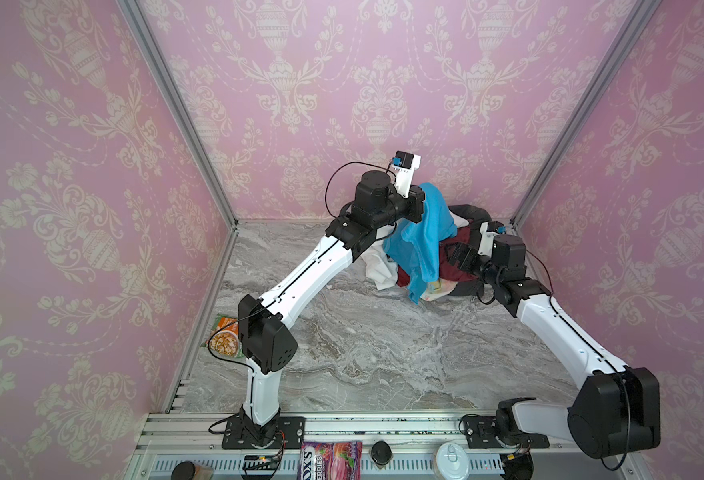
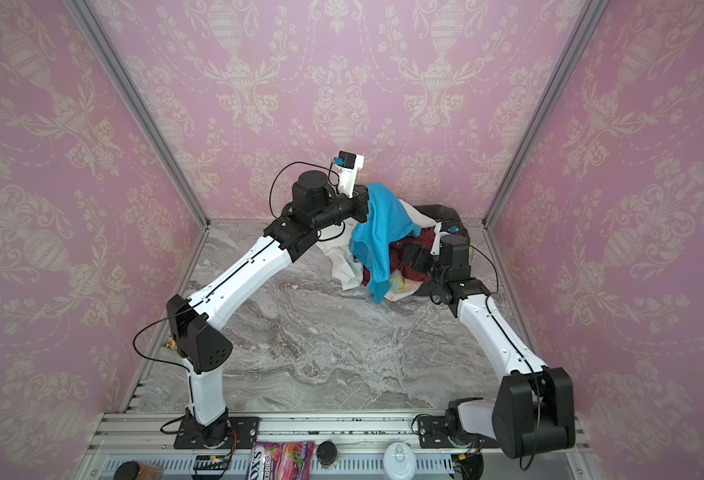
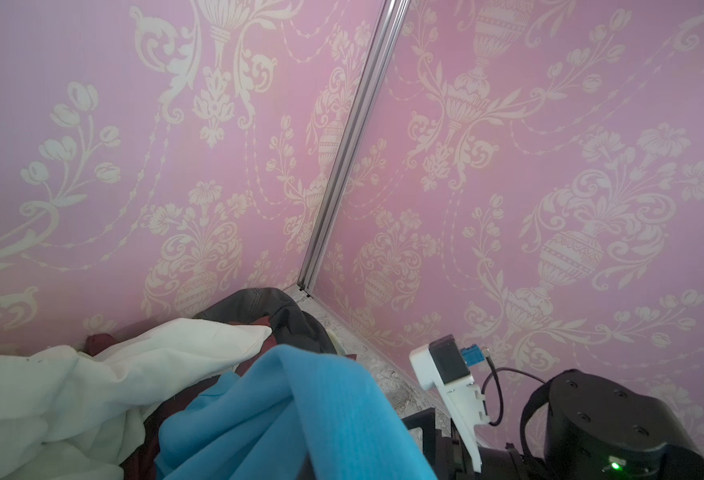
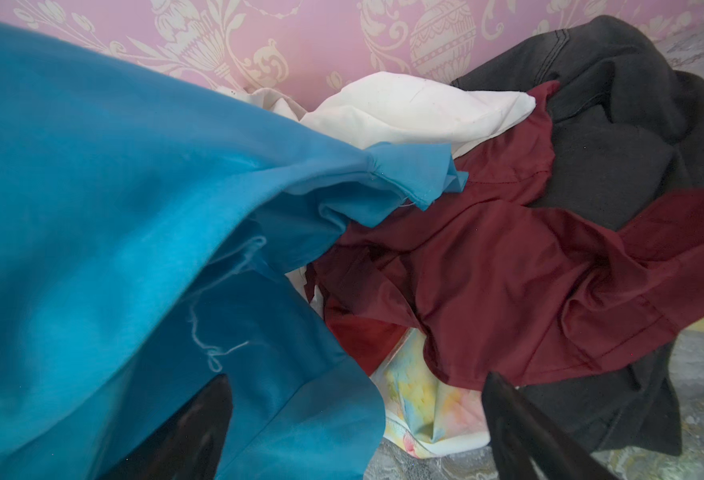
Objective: Pick out a specific cloth from the pile
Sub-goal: 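Pull the teal cloth away with the left gripper while the right releases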
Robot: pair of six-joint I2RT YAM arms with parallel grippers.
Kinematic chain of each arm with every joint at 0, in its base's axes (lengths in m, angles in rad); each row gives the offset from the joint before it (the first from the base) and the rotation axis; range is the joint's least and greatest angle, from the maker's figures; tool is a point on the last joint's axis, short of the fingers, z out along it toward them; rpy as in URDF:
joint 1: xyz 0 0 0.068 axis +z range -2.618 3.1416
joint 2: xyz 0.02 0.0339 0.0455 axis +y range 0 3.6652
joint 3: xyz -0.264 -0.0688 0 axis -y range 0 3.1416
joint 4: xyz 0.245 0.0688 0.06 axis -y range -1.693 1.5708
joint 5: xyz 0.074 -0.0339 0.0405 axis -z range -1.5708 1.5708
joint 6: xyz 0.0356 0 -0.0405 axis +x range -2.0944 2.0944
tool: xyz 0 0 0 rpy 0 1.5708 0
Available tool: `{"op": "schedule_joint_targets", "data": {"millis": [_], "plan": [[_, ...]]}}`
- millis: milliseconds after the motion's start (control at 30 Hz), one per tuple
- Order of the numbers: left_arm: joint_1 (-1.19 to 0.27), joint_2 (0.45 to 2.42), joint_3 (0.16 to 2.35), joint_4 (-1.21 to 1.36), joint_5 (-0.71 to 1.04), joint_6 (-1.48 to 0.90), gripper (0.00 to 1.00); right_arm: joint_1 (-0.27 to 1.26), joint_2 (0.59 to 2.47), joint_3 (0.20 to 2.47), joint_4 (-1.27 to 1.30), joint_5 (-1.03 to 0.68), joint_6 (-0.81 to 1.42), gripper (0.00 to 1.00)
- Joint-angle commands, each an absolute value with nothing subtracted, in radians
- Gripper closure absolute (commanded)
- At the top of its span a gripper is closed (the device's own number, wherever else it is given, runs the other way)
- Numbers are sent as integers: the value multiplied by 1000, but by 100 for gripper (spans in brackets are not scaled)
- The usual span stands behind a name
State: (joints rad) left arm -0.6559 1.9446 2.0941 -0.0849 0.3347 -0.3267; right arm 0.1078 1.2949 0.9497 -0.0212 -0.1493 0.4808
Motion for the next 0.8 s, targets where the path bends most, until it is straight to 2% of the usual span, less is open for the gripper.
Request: {"op": "schedule_joint_targets", "data": {"millis": [0,333,533,767], "plan": [[-652,1896,2177,-158,346,-292,100,115,1269,928,23,-140,445,5],[-651,1914,2437,-450,263,-178,100,129,1244,909,38,-127,391,5],[-636,1882,2533,-617,120,-81,100,171,1234,895,54,-109,355,5],[-481,1821,2533,-713,113,-139,100,273,1226,894,77,-63,271,5]]}}
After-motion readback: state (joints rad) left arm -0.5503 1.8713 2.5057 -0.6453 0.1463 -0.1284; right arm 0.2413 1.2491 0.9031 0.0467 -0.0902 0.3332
